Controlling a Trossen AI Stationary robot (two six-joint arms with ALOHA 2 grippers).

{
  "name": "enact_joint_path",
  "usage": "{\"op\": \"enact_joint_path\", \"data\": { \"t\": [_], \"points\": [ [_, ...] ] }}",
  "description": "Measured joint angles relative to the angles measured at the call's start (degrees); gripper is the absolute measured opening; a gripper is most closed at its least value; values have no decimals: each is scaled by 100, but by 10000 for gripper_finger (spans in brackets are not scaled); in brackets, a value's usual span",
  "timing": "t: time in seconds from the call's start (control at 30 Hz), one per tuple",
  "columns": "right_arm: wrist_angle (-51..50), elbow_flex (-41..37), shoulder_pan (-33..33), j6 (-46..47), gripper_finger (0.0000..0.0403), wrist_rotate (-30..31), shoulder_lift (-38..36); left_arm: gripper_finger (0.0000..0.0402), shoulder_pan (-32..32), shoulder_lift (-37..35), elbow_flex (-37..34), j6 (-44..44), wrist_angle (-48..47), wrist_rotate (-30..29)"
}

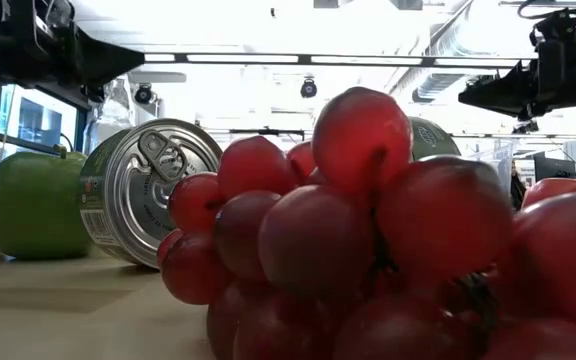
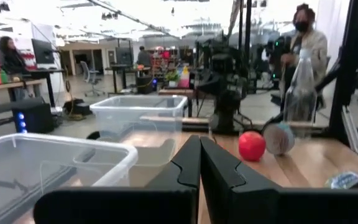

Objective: Pick & Place Food Item
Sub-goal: Put the pear into the left transparent bin

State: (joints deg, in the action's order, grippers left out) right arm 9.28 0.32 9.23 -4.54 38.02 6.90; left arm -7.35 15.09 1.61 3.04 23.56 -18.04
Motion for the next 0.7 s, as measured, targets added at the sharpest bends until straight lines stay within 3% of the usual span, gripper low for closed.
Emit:
{"op": "enact_joint_path", "data": {
  "t": [0.37,0.47,0.7],
  "points": [
    [303,2,2,186,2,-325,2,0,-39,653,260,-939,23,250],
    [884,1,2,317,2,-1052,0,0,-97,845,547,-1137,255,532],
    [1849,2,3,-75,2,-3400,114,0,-293,1333,1046,-511,206,588]
  ]
}}
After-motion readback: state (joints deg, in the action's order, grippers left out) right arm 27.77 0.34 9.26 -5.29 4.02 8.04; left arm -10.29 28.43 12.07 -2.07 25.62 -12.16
